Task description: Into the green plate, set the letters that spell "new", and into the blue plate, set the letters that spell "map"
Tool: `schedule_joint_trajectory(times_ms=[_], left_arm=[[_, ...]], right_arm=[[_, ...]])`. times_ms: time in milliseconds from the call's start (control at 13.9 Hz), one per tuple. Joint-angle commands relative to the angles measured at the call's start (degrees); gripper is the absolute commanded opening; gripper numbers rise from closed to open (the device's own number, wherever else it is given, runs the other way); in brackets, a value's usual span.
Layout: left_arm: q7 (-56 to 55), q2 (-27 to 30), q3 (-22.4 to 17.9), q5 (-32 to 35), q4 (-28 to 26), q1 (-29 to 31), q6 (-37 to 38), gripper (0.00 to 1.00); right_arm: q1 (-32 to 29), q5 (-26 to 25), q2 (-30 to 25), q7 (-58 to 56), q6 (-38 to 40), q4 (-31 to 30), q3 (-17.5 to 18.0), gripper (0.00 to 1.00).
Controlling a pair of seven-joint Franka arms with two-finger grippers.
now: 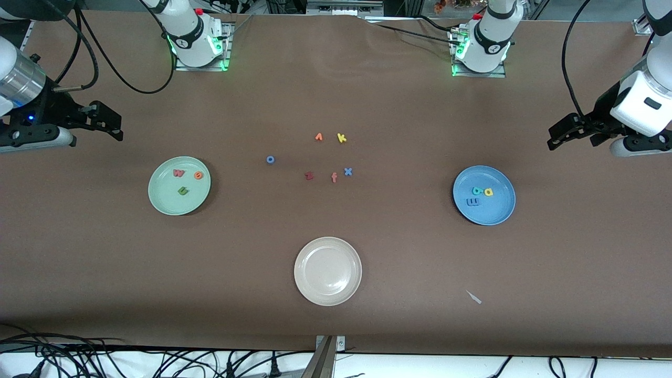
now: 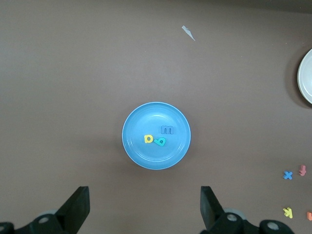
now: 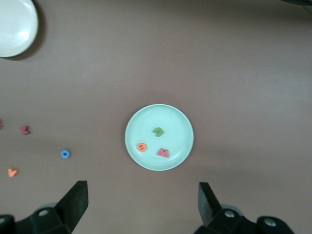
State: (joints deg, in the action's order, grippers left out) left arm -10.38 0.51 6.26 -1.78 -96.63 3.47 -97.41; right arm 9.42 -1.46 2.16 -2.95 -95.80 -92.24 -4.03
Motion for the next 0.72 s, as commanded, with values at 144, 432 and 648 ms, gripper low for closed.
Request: schedule_joint_trajectory(times_ms=[144,432,648], left_arm=[[0.53,-0.6,1.22,-0.86,3.81,0.49,1.61,1.0],[0.62,-0.77,1.22,-0.77,3.82,0.31,1.61,1.0],[0.62,-0.77,1.22,-0.42,3.82,0.22,1.61,1.0]], right_arm=[[0.34,-0.83,1.0,-0.57,1.4,2.33,0.08,1.0],[0.25,-1.09,0.74,-0.57,1.67,4.77,-0.01,1.0],[0.16,-0.48,1.17,-1.01,2.19,5.32,0.07,1.0]])
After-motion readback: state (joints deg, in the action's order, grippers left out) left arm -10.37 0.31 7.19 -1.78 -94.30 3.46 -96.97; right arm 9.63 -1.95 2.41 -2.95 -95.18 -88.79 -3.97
